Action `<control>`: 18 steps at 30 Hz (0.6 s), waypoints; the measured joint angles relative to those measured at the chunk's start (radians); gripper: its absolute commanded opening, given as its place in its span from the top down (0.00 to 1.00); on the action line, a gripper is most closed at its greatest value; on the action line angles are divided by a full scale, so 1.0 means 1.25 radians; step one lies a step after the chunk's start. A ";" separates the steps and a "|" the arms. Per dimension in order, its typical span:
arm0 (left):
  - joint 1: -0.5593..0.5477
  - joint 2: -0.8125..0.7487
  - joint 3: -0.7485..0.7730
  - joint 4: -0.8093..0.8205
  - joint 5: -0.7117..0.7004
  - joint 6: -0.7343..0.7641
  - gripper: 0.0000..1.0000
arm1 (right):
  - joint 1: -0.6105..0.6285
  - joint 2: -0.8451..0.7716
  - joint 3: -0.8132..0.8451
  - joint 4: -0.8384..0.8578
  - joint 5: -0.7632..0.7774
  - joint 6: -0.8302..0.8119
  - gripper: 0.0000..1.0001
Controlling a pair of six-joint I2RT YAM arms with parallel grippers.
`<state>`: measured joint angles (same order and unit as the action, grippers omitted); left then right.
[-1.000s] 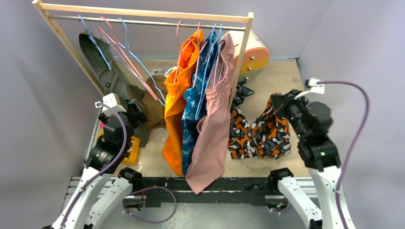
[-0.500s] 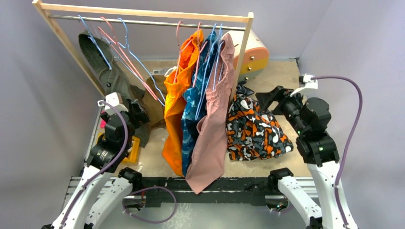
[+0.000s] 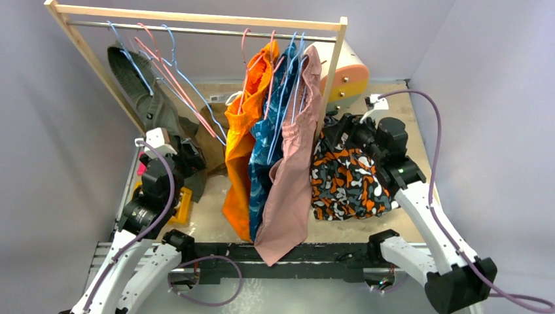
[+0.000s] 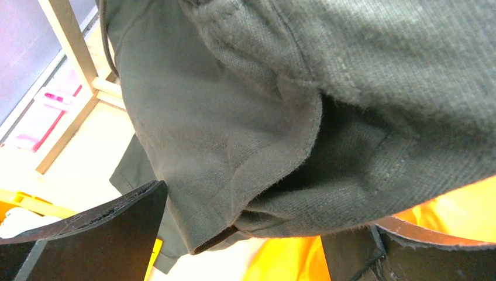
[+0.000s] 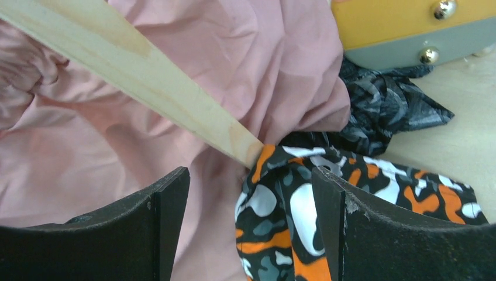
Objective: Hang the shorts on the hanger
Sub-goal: Place the shorts at the center of the board.
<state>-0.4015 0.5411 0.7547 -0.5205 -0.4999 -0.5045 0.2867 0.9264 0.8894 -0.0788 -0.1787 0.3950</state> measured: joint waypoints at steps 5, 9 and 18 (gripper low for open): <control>0.000 -0.003 0.000 0.003 0.000 0.000 0.06 | 0.025 0.062 -0.001 0.086 0.004 -0.013 0.28; 0.000 -0.007 0.000 0.003 0.000 0.000 0.06 | 0.042 0.100 -0.001 0.132 0.012 -0.030 0.34; 0.000 -0.013 0.000 0.003 0.000 0.000 0.06 | 0.081 0.157 0.001 0.180 0.052 -0.066 0.58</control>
<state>-0.4015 0.5247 0.7544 -0.5167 -0.4995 -0.5045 0.3874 1.1221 0.8909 0.1459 -0.1139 0.3126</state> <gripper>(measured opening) 0.938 0.496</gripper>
